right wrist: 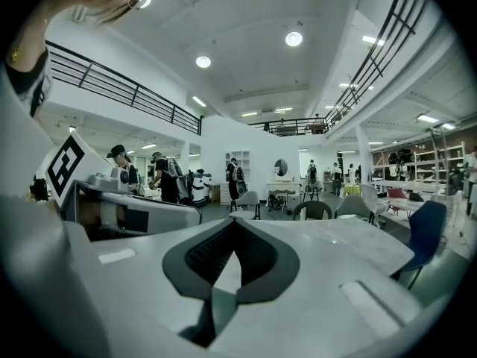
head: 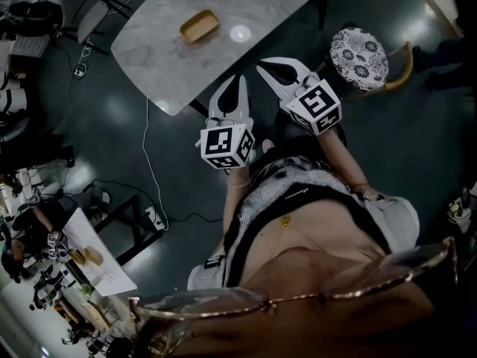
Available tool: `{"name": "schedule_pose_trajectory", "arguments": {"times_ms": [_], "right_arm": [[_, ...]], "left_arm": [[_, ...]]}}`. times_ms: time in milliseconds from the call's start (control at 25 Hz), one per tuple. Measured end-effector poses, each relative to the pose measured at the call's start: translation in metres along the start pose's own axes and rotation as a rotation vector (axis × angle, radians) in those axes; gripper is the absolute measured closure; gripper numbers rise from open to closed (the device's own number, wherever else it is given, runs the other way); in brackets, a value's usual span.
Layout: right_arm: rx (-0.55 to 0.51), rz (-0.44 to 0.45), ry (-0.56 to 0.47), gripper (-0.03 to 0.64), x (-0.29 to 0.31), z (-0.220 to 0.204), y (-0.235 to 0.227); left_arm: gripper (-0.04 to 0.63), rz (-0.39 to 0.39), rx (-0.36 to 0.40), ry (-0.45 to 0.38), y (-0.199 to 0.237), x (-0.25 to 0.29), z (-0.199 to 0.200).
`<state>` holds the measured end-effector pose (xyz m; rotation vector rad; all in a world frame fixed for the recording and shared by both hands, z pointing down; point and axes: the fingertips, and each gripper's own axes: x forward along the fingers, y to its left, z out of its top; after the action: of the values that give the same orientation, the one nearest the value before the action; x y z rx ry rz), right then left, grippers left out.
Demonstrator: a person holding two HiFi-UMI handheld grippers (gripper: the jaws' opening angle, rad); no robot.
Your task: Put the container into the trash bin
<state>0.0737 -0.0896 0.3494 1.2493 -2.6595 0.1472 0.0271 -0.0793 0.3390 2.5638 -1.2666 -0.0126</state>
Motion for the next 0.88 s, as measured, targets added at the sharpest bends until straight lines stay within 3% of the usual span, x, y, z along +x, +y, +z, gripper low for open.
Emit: {"name": "schedule_pose_trajectory", "arguments": {"times_ms": [480, 880], "right_arm": [[-0.054, 0.150, -0.025, 0.592, 0.059, 0.024, -0.086], [-0.065, 0.262, 0.017, 0.591, 0.082, 0.025, -0.151]], "left_arm": [[0.595, 0.114, 0.043, -0.031, 0.022, 0.095, 0.031], [0.595, 0.247, 0.015, -0.052, 0.027, 0.152, 0.042]]}}
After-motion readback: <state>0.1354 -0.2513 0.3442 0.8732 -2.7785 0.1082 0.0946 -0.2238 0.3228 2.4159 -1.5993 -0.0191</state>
